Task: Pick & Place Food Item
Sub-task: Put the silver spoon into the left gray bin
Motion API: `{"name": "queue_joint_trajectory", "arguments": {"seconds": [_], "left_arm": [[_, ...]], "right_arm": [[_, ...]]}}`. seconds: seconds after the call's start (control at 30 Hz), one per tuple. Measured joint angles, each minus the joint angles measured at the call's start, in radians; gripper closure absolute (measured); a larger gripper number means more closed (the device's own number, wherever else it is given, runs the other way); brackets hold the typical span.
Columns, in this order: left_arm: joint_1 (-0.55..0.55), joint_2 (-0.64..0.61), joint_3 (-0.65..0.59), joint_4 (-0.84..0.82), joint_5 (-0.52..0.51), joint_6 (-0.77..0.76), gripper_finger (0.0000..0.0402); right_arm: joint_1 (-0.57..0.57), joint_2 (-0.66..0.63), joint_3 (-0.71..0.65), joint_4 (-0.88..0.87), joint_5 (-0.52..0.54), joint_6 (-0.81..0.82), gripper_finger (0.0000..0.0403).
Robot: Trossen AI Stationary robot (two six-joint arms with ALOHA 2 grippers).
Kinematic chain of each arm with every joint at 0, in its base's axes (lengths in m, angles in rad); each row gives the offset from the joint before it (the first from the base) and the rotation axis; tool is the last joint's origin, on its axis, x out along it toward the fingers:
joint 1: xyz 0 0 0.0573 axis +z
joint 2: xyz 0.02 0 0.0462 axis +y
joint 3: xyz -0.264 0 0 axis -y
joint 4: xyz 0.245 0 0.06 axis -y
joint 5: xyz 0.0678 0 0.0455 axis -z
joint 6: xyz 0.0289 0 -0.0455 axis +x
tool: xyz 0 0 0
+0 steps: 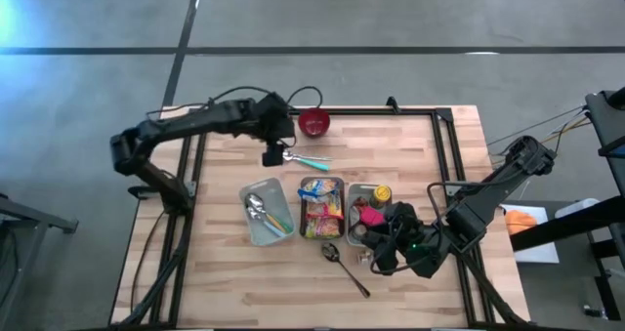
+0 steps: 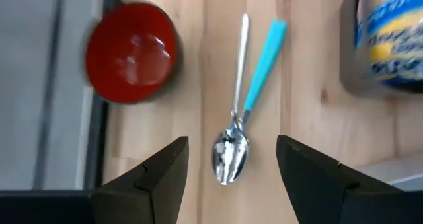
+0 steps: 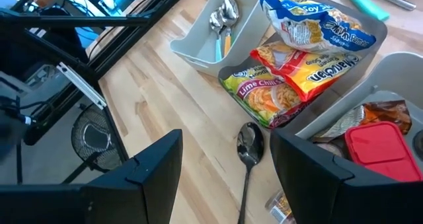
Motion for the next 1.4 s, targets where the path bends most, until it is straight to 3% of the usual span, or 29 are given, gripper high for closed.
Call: {"name": "queue_joint_trajectory", "arguments": {"seconds": [0.3,0.53,0.93,1.4], "left_arm": [[0.042,0.238,0.100,0.008,0.028,0.086,0.0171],[0.042,0.335,0.139,0.014,0.070,0.160,0.0171],[0.043,0.348,0.063,0.080,0.095,0.200,0.0171],[0.073,0.349,0.024,0.147,0.110,0.043,0.0172]], "right_arm": [[-0.038,0.000,0.000,0.004,0.004,0.077,0.0178],[-0.038,0.000,0.000,0.006,0.000,0.153,0.0178],[-0.038,0.000,0.000,0.006,-0.006,0.176,0.0178],[-0.038,-0.001,0.000,0.005,-0.006,0.176,0.0178]]}}
